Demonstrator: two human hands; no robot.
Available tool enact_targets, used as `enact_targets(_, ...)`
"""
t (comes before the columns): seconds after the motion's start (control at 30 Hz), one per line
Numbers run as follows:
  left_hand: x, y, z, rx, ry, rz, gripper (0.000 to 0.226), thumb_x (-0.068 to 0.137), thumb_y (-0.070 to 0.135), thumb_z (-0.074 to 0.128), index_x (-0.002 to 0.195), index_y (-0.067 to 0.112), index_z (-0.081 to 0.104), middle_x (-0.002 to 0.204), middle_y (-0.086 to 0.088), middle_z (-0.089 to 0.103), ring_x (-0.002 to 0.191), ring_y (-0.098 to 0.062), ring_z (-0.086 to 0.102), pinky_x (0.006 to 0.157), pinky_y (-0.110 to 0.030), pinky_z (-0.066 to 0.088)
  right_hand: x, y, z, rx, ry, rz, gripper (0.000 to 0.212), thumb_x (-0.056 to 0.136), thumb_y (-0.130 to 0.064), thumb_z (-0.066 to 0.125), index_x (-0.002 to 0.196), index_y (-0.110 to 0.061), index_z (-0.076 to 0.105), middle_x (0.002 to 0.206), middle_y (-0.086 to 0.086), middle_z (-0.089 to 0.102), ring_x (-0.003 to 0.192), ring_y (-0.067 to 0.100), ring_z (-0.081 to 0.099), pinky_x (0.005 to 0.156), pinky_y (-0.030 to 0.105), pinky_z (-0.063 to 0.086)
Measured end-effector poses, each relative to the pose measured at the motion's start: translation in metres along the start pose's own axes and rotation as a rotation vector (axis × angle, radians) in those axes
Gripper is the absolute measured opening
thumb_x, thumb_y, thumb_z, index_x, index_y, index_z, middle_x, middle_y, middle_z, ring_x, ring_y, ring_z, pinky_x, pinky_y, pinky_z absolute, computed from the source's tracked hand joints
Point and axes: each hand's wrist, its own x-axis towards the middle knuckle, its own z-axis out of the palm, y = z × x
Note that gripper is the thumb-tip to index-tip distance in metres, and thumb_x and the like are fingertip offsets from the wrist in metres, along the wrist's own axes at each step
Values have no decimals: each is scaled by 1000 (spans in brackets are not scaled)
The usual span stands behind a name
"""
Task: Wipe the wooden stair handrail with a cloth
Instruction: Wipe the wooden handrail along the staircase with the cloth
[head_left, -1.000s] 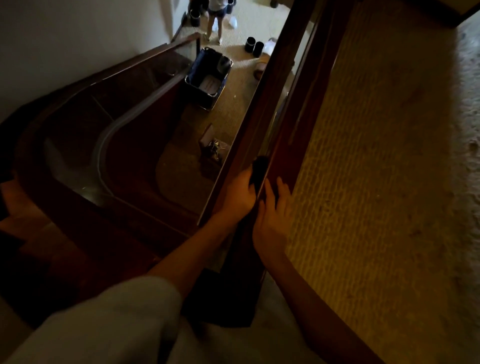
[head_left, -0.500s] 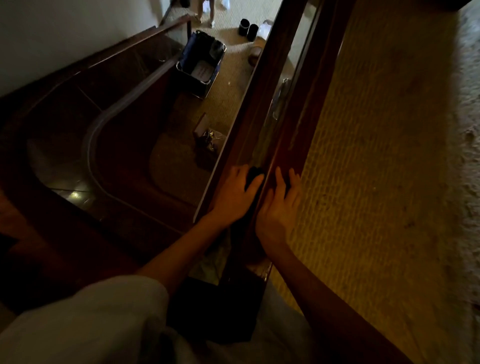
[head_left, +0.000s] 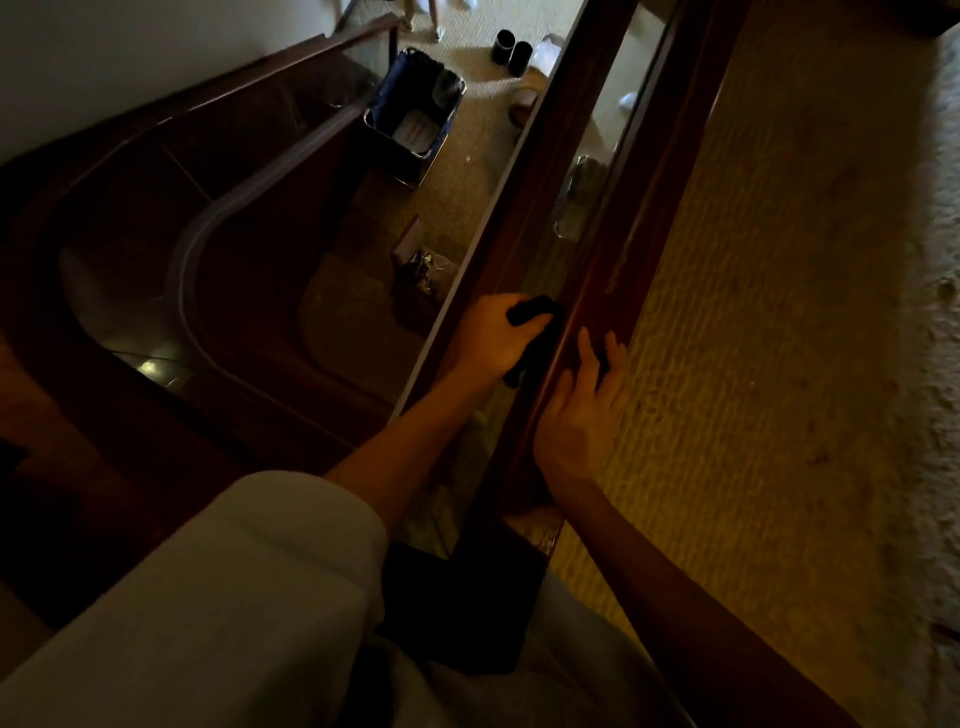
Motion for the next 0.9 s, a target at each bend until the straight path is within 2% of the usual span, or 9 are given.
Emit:
enact_targets(0.1,-29,-22,-28,3,-245,-91,13,89,17,69,97,7,71,84,-9,72,70,-22,71,63,-31,59,0,0,1,-23,12,-10,42,100,-8,48,142,-7,47,152,20,35,144,37,27,113,31,16)
enact_targets(0.2,-44,-28,-34,34,-312,-168,8,88,17,70,92,11,72,85,-9,72,73,-24,71,66,-33,59,0,-1,-1,-35,36,-19,41,99,-7,49,141,-4,49,150,23,37,142,39,30,112,23,8)
enact_targets(0.33,-25,-10,-18,73,-139,-45,23,89,20,69,87,-3,70,82,-19,70,72,-28,69,66,-36,56,-1,-3,-3,-41,4,2,42,102,-10,46,144,-7,46,153,20,34,144,36,27,116,34,16)
enact_targets(0.43,-17,2,5,65,84,-58,21,90,23,67,89,3,72,82,-11,71,74,-24,69,69,-38,58,-1,-2,-4,-26,-31,22,43,103,-13,43,146,-10,43,156,17,29,146,33,24,116,45,28)
enact_targets(0.5,-24,1,8,57,93,-55,18,91,23,65,91,7,72,83,-5,71,74,-18,68,69,-35,57,-1,-3,-4,-18,-37,30,43,104,-15,41,147,-11,41,157,15,27,147,31,22,115,41,28)
enact_targets(0.6,-49,-18,-9,113,-34,-22,17,91,20,65,84,4,69,76,-6,67,70,-20,65,68,-34,54,-2,-4,-5,-17,-43,23,43,105,-15,39,147,-10,41,156,17,28,147,32,22,116,36,20)
enact_targets(0.67,-73,-35,-23,155,-145,-55,13,90,16,65,90,3,69,83,-9,68,77,-22,68,73,-37,56,-3,-5,-5,-33,-32,14,42,104,-14,39,146,-9,42,155,18,29,146,33,24,116,37,20)
enact_targets(0.8,-109,-56,-45,320,-410,-132,15,88,15,70,101,10,71,83,2,64,72,-8,62,56,-16,47,-3,-2,-5,-50,-63,13,44,105,-16,36,149,-10,38,157,18,25,147,32,21,119,45,23)
enact_targets(0.9,-116,-61,-49,408,-445,-137,14,86,17,73,97,9,71,83,2,63,75,-10,60,56,-16,42,-10,0,-7,-88,-98,-7,45,106,-16,35,150,-10,34,158,19,22,148,33,18,117,49,23)
